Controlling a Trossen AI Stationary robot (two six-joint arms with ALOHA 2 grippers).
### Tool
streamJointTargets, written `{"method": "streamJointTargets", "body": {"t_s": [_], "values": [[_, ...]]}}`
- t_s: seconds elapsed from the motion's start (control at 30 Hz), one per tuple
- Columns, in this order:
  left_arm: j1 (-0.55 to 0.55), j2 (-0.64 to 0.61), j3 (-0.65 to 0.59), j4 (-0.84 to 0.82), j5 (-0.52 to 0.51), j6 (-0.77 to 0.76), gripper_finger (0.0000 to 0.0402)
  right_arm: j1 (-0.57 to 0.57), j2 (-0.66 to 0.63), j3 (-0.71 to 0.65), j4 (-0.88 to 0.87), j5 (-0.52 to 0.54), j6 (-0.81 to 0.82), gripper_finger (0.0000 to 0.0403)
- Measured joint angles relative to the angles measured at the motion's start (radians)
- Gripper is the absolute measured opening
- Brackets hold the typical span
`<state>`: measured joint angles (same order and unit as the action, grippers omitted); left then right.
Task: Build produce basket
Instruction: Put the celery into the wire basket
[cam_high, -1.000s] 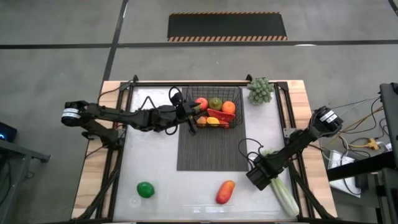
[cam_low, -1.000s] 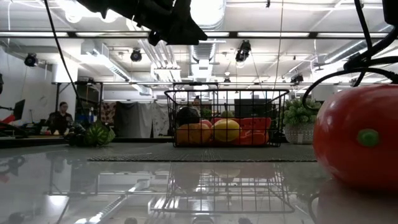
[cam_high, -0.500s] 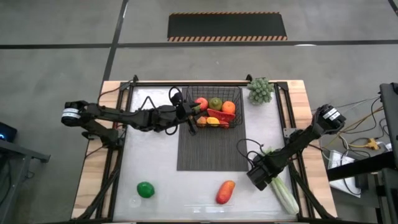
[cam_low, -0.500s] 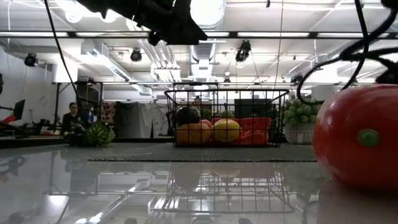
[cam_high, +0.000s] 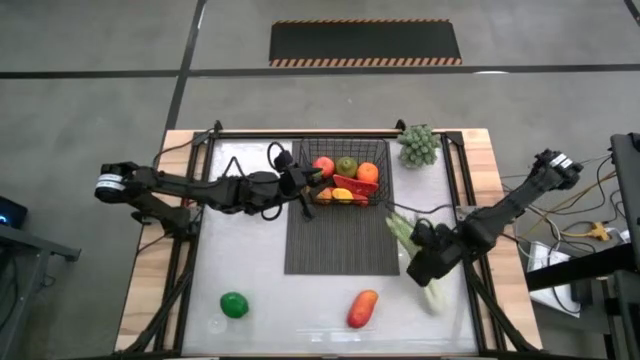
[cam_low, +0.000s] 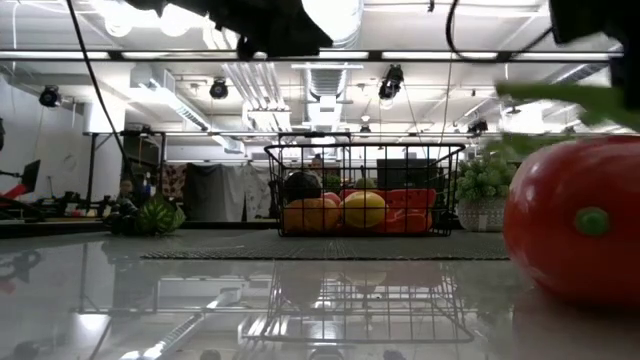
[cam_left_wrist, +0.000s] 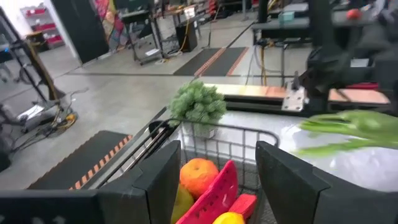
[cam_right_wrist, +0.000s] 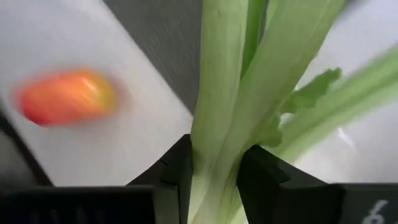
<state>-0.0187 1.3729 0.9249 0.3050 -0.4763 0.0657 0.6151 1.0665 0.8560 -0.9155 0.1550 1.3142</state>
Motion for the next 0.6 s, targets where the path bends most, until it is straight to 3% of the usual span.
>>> {"method": "streamJointTargets", "body": {"t_s": [0.33,0.6], "values": [[-0.071,-0.102,0.000,0.002,0.003,0.030,0.0192,0.000,-0.240,0.000,0.301,0.409,-0.493,0.0061],[-0.099,-0.155,0.000,0.000,0.003,0.039,0.0192,-0.010,-0.264,0.000,0.634,0.691,-1.039,0.0058]]}}
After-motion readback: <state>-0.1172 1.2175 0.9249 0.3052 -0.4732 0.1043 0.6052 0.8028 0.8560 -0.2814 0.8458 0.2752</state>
